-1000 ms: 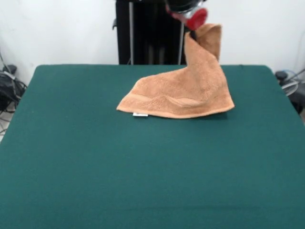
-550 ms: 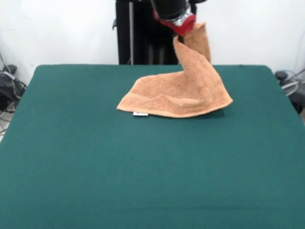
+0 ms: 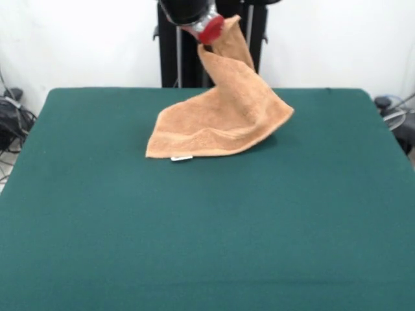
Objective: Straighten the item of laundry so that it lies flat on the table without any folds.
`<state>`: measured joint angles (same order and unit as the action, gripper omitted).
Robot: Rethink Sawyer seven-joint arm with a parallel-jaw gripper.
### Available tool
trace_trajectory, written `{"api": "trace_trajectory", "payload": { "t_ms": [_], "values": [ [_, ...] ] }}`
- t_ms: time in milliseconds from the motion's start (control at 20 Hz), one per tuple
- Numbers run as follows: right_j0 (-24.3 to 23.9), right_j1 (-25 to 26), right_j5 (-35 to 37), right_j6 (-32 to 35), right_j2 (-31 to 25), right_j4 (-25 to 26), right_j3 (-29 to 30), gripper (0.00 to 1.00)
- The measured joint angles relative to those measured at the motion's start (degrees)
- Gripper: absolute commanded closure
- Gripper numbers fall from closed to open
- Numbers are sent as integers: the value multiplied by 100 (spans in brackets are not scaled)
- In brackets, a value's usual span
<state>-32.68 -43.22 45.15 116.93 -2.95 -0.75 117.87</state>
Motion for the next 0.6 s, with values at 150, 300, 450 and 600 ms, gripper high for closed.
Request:
{"api": "trace_trajectory", "payload": {
  "t_ms": [150,300,450,600],
  "values": [
    [-26,-43,537,0,-15,192,-391,100],
    [-27,-75,1048,0,-57,339,-851,100],
    [-28,-122,1426,0,-139,459,-1381,100],
    [-25,-143,1714,0,-232,543,-1878,100]
  ]
}}
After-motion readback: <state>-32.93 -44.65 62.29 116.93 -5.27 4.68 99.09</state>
